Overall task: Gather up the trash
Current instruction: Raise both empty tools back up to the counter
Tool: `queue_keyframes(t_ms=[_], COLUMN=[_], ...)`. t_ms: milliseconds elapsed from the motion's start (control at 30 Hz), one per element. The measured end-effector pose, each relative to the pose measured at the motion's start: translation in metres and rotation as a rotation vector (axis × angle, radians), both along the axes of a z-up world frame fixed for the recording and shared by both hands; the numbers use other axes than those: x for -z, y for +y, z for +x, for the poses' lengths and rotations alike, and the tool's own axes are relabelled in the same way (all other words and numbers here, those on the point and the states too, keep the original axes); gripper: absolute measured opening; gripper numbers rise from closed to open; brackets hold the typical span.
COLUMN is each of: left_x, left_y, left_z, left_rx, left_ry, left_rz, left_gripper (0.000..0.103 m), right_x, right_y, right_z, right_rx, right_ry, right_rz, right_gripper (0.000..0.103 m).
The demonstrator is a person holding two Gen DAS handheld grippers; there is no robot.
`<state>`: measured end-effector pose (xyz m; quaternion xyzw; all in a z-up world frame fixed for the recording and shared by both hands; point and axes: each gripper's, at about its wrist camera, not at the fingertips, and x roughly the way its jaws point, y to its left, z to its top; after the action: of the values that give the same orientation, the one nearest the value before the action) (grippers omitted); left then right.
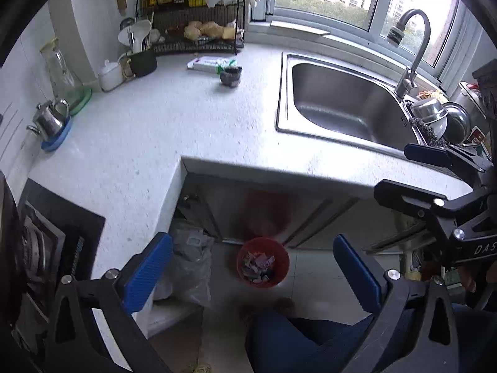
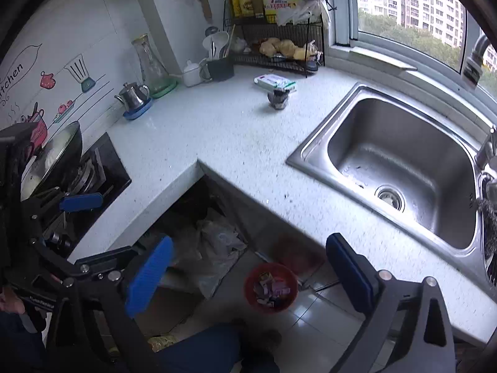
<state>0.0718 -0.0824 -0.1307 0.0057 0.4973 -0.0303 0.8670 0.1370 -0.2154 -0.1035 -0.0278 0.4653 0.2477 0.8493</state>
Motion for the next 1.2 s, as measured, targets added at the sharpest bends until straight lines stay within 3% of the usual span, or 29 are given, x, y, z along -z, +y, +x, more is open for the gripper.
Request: queue_keyframes(t_ms=[167,367,667,833,1200], left_x=[-0.013,-0.002,0.005,0.011,0.05], left_y=[0.007,0.023,0.073,0.097,0.145], left_z=[0.027,0.085,0.211,0.26,0.354], left_rx=[0.01,0.044,0.132,0.204,0.188], left_ry=[-0.028,0.015,0.06,0.076,0.161], left_rz=[0.019,0.005,-0.001,-0.004,-0.081], left_gripper=[0.103,0.103,0.103,0.103,0.103], right_x=[-0.008,-0.007,0.003,0.007,0.04], right_y=[0.007,0.013,0.035,0.053,0.09], right_z=[0.024,0.06,0.153,0.199,0.272], right_rx=[-0.003,0.021,0.177,0.23,0.243], right_ry=[-0.023,-0.019,0.055,0.094,0.206], right_rz=[0.001,-0.021,-0.054,-0.055,-0.151], right_gripper=[0.102,0.102,0.102,0.102,0.102])
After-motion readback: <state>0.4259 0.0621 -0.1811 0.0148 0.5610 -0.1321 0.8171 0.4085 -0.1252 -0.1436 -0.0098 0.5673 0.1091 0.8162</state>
